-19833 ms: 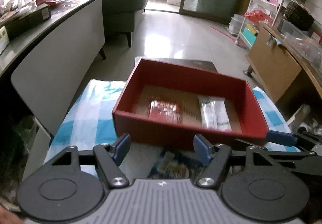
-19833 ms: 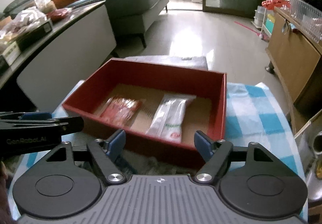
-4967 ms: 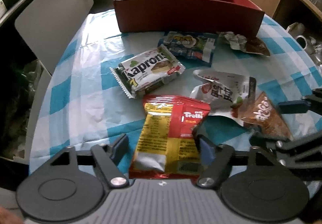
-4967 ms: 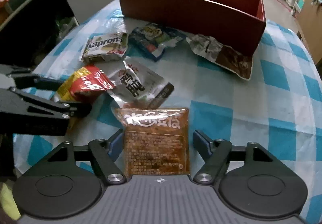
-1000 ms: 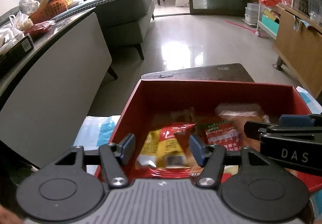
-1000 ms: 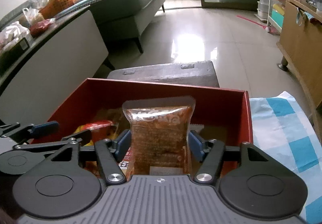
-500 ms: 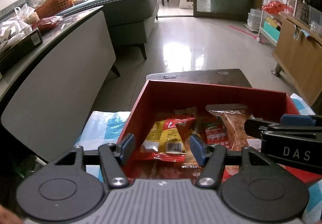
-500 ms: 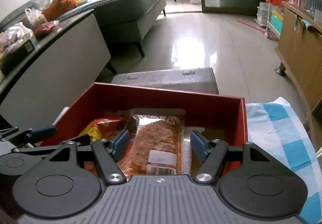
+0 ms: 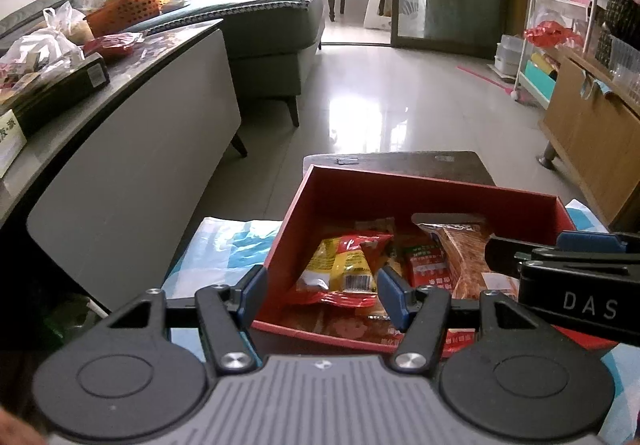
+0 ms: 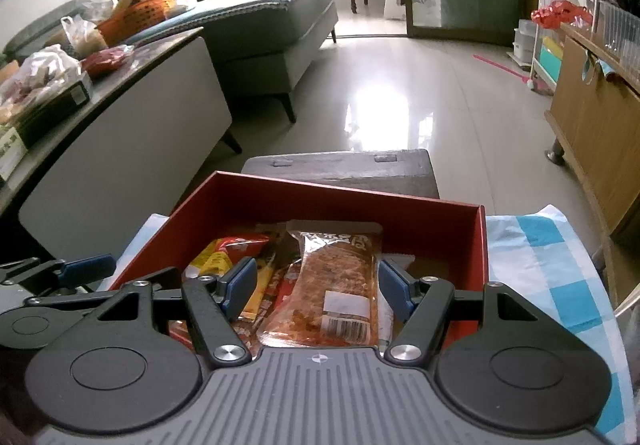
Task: Organize snacks
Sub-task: 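Lower both tools into the red box and open them to release the packs, then move both tools back to the remaining snacks on the tablecloth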
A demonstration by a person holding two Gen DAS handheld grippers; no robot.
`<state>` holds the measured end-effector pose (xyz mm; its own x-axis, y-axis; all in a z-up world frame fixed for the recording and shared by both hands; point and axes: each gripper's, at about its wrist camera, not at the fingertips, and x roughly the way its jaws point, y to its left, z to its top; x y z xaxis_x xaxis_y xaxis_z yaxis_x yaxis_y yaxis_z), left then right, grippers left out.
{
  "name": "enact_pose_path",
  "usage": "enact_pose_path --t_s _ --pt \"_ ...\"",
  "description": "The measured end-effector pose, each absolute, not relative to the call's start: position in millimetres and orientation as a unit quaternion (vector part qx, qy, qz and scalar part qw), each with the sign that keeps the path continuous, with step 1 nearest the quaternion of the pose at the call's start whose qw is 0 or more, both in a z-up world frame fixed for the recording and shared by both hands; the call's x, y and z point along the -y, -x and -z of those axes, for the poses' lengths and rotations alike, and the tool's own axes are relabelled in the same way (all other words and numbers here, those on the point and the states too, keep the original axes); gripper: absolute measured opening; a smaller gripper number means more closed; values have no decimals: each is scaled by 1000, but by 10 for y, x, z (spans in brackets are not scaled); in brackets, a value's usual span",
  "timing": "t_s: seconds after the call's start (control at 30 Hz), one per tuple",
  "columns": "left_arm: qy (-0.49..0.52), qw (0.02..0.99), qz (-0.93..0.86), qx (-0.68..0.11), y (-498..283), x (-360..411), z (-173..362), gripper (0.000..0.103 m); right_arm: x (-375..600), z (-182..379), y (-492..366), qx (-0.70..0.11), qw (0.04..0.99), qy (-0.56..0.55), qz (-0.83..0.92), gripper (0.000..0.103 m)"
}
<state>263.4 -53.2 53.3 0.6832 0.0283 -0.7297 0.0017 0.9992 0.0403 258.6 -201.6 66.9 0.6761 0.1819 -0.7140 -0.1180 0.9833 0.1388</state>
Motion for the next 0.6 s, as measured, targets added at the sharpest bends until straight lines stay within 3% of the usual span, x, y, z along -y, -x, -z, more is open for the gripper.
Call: enact_pose_path --t_s 0.6 --pt "-21 912 -2 -409 -2270 431 -558 54 1899 -716 -2287 -407 908 -38 -86 74"
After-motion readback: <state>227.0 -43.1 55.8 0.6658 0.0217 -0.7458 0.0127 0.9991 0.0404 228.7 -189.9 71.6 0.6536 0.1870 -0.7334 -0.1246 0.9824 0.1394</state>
